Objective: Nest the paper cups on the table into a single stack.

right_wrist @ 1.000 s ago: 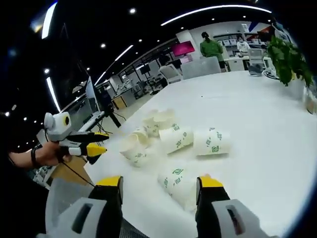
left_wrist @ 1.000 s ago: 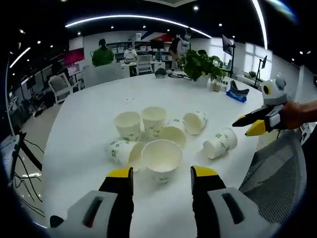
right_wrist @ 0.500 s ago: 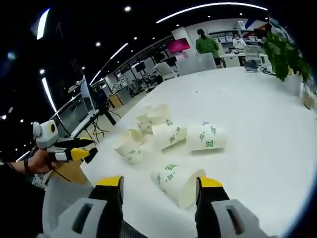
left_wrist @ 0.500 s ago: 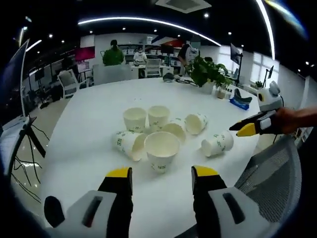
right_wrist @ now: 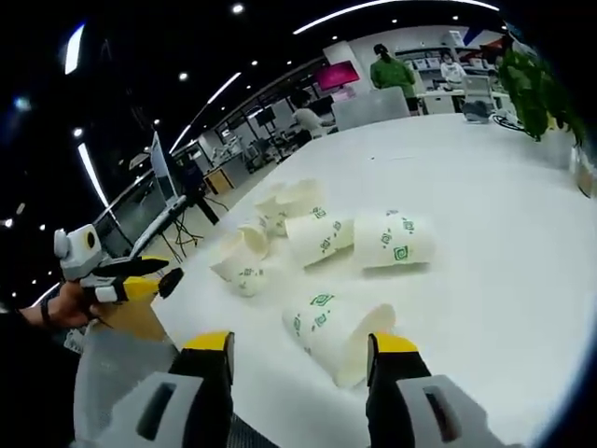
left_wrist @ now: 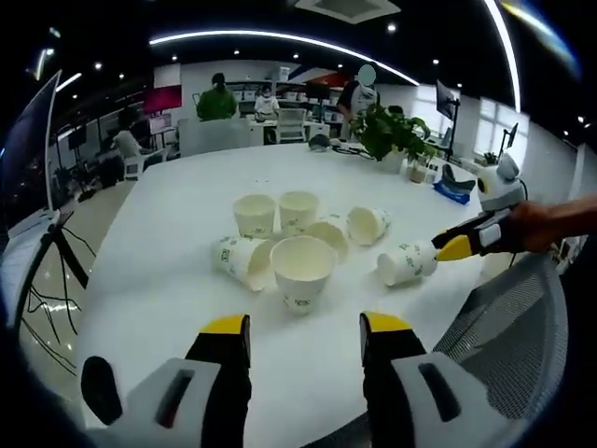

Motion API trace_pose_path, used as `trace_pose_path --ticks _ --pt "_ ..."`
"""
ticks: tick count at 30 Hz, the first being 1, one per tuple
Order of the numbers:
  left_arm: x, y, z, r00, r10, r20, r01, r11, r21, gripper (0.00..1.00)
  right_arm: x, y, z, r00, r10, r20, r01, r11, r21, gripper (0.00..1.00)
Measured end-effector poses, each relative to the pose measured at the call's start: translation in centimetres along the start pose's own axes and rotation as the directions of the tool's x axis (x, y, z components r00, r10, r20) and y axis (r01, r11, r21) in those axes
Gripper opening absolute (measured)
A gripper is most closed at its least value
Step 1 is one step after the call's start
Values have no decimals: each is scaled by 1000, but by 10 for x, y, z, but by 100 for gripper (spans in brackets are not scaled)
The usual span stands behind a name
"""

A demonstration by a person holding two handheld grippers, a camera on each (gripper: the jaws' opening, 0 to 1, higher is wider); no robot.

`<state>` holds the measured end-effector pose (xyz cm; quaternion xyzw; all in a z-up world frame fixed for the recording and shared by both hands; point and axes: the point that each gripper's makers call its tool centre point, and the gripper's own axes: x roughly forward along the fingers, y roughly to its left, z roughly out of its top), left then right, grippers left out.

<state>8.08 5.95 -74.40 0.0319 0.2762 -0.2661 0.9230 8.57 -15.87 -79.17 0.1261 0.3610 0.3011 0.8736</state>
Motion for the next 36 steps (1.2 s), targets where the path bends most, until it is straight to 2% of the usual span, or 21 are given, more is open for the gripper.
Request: trace_pose_path --ticks 13,17,21,26,29,32,35,36 --pt "-1 -6 -5 1000 5 6 -5 1000 -27 44 22 -1 -2 999 40 -16 -40 999 8 57" --pt "-1 -12 -6 1000 3 -3 -4 1000 -7 43 30 -1 1 999 49 -10 -49 999 4 56" --pt "1 -10 -6 1000 2 1 -2 1000 -14 43 42 -3 0 998 60 -7 -60 998 13 55" --pt "0 -8 -6 1000 9 7 -9 1000 -23 43 50 4 -2 997 69 -18 -68 998 14 52" --pt "1 -6 -6 1000 14 9 -14 1000 -27 43 53 8 0 998 66 -11 -66 998 13 47" --pt "0 -8 -5 1000 16 11 -16 1000 -25 43 56 10 1 998 59 -7 -59 998 -9 37" --pt "-1 -8 -4 1000 16 17 -15 999 -39 40 58 5 -3 999 18 -39 -19 999 -30 17" --pt "-2 -7 -4 1000 17 19 -17 999 -44 39 57 -2 -4 998 -21 -55 18 998 -53 4"
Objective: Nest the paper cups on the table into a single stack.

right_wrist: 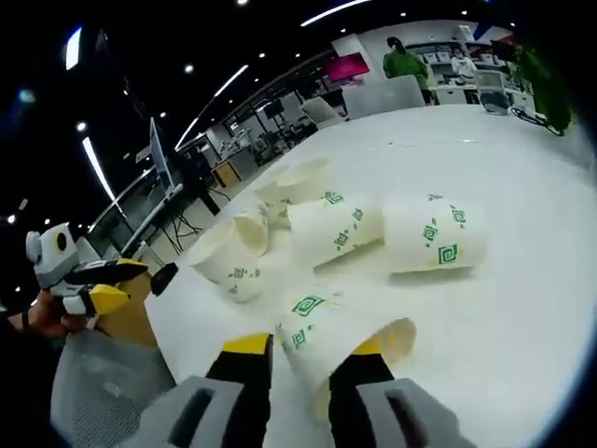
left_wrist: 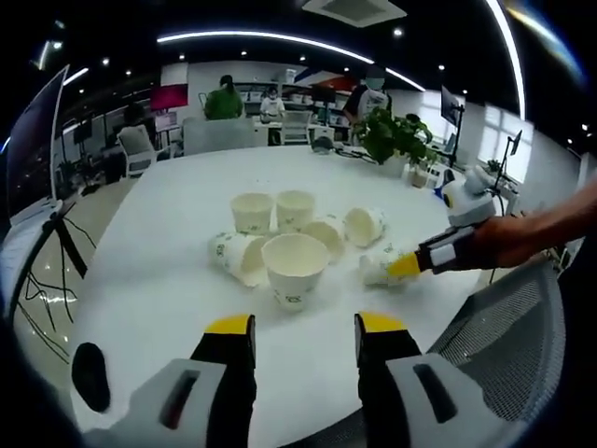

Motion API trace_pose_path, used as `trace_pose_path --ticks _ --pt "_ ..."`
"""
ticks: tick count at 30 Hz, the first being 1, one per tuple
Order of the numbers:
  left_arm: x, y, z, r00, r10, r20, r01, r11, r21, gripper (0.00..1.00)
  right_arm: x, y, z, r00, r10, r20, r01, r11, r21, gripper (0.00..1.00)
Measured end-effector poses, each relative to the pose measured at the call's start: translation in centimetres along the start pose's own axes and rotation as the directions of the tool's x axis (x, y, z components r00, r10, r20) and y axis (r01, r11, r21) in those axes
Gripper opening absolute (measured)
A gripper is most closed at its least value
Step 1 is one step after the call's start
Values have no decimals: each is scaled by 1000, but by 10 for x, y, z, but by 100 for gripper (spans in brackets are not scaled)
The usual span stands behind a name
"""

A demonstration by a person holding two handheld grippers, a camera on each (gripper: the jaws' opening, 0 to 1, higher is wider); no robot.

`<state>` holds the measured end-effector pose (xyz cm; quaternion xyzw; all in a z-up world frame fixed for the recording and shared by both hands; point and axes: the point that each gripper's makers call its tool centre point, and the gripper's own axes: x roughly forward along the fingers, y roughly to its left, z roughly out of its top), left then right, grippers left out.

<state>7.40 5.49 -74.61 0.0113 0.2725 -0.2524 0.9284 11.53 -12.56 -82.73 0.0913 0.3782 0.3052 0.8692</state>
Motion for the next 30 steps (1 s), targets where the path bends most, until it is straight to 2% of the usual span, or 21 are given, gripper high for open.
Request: trace_pose_path --ticks 1,5,14,17,20,30 --pt "0 2 0 1000 4 4 -4 1000 -6 39 0 0 0 1000 -6 -4 6 1000 -5 0" --pt "0 3 1 1000 10 10 -10 1000 -13 39 -3 4 6 1000 15 16 -15 1000 20 0" --pt "-1 0 2 1000 5 14 -5 1000 -6 39 -7 4 8 999 17 -31 -20 996 -82 0" --pt "-1 0 2 1000 4 17 -4 1000 -7 39 -16 11 19 999 16 -48 -23 989 -148 0" --pt "0 0 1 1000 2 16 -2 1000 -1 39 -12 13 22 998 19 -54 -28 983 -181 0" --pt "0 -2 1 1000 -11 21 11 1000 -1 39 -17 28 48 998 33 -59 -45 976 -211 0"
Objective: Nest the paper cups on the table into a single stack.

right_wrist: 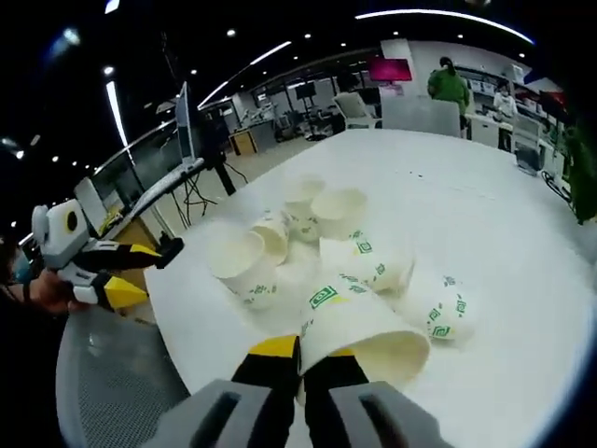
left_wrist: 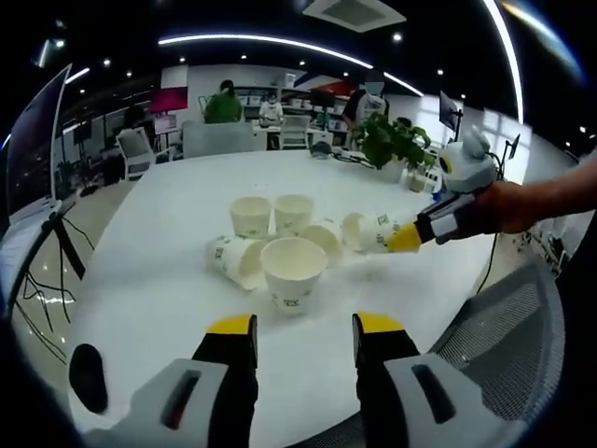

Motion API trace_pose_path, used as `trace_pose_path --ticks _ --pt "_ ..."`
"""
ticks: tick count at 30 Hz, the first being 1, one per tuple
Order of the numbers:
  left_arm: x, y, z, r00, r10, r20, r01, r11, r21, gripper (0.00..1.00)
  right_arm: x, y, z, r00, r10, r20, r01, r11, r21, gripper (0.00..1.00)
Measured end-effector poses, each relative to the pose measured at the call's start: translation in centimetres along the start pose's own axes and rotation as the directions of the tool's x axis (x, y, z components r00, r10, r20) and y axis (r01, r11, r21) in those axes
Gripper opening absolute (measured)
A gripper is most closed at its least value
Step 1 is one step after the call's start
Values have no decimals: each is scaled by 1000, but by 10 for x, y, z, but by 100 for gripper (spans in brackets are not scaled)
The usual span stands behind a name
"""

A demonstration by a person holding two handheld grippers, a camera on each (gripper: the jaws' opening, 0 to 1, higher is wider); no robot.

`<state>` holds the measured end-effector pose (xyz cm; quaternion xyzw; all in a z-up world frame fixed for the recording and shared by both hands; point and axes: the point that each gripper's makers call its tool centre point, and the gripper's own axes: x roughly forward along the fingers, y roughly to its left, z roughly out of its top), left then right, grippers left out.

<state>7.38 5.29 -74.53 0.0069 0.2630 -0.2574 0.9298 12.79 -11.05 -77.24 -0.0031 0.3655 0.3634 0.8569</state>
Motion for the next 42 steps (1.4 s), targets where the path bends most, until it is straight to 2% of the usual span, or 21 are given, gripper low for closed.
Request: trace_pose_path --ticks 12,18,22,27,32,33,36,39,42 --pt "0 -3 0 1000 -9 1 9 1000 6 39 -13 16 38 998 24 -58 -32 989 -145 0" --pt "1 -3 0 1000 -13 -2 13 1000 7 39 -11 23 52 990 42 -131 -76 962 -261 0" --pt "1 -3 -1 1000 -15 -2 15 1000 5 39 -4 31 55 977 52 -207 -125 927 -354 0" --pt "1 -4 -1 1000 -15 1 15 1000 15 40 6 42 62 968 71 -239 -163 905 -394 0" --pt "1 -4 1 1000 -13 5 13 1000 17 41 16 59 65 945 81 -316 -234 844 -483 0" --pt "0 -4 1 1000 -13 6 13 1000 16 41 19 64 64 940 78 -333 -248 826 -506 0" --pt "0 -4 2 1000 -14 9 14 1000 16 42 23 73 62 924 78 -374 -280 805 -524 0" --pt "1 -5 1 1000 -18 9 18 1000 16 44 28 77 59 900 50 -433 -320 751 -578 0" --pt "0 -5 2 1000 -20 12 20 1000 13 45 31 80 56 881 20 -473 -347 707 -616 0"
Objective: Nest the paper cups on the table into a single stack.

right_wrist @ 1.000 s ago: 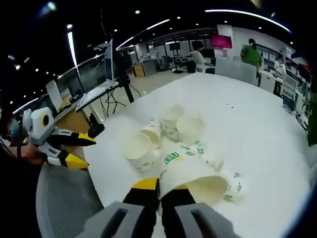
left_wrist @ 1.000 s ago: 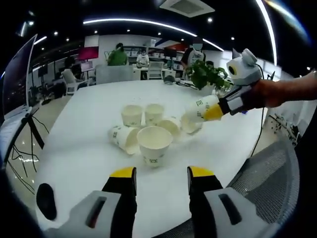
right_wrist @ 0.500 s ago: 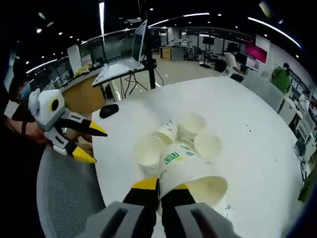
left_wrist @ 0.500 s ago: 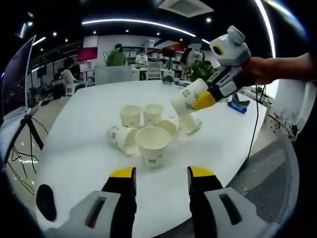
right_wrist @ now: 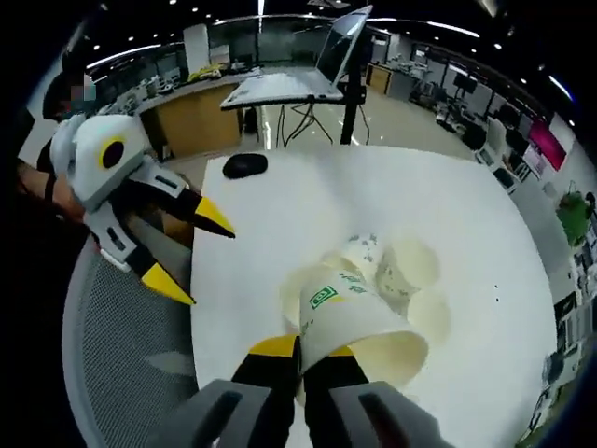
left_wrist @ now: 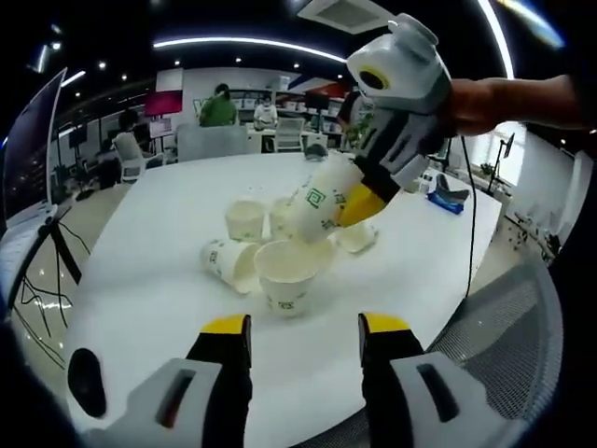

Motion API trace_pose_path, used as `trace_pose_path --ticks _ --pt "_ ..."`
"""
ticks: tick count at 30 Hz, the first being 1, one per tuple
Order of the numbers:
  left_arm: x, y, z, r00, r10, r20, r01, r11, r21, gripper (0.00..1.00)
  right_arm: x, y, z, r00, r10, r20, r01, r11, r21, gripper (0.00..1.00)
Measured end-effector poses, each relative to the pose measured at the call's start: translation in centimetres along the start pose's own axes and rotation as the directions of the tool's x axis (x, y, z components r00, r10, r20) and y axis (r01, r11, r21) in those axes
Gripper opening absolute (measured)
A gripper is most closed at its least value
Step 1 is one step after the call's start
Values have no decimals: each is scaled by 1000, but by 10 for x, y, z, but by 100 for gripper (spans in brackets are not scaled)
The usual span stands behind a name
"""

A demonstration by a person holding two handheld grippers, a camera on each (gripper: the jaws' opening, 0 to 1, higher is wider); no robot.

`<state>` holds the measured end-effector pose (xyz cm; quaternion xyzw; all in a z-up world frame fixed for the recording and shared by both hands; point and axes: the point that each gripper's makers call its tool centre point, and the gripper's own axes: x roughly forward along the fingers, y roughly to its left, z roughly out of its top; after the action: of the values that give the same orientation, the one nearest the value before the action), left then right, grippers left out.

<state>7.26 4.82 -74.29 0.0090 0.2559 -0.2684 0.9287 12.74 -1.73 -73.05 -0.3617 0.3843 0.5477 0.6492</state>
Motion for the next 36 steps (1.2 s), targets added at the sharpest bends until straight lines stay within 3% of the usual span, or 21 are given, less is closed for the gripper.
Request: trace_pose_path --ticks 8,15,28,36 --pt "0 1 0 1000 5 5 -5 1000 -2 45 8 2 5 997 20 -72 -26 996 -81 0" --pt "-1 2 1 1000 6 12 -6 1000 2 45 20 2 6 983 30 -183 -72 971 -227 0" --pt "-1 1 2 1000 5 15 -5 1000 3 45 32 1 2 959 49 -281 -121 961 -247 0" --pt "-1 -1 0 1000 -3 12 3 1000 6 44 35 1 1 949 57 -309 -136 961 -240 0"
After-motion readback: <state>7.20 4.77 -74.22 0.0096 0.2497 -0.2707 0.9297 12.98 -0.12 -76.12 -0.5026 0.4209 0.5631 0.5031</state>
